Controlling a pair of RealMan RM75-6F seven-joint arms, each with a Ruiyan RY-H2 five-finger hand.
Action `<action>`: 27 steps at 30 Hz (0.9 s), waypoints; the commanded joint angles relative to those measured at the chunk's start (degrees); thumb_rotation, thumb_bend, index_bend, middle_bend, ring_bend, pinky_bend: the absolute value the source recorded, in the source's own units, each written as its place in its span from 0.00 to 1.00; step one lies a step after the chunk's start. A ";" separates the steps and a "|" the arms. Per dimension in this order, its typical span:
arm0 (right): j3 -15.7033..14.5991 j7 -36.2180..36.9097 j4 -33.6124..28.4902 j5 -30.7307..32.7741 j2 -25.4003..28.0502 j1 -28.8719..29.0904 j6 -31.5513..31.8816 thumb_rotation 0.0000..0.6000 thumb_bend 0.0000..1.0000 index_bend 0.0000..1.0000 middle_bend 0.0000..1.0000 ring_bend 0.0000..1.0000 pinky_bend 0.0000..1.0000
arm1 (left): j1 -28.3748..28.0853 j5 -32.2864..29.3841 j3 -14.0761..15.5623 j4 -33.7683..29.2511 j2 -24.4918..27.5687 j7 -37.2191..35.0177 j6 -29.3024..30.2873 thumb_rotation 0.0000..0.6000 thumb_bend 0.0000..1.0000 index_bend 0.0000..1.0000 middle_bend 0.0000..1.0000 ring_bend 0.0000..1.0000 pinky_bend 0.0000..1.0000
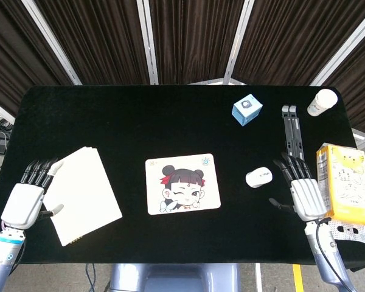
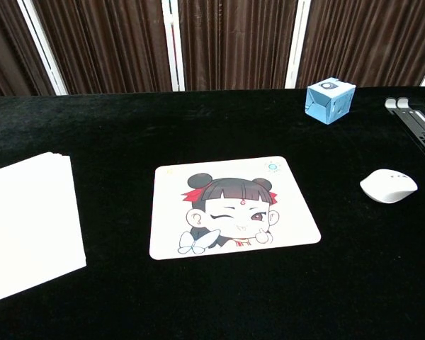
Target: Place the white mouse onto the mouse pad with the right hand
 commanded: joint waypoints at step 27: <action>2.21 -8.48 7.06 5.56 -0.04 9.30 -15.54 1.00 0.14 0.14 0.04 0.00 0.00 | -0.20 0.78 0.35 -0.22 0.09 -0.02 -0.21 1.00 0.01 0.00 0.00 0.00 0.00</action>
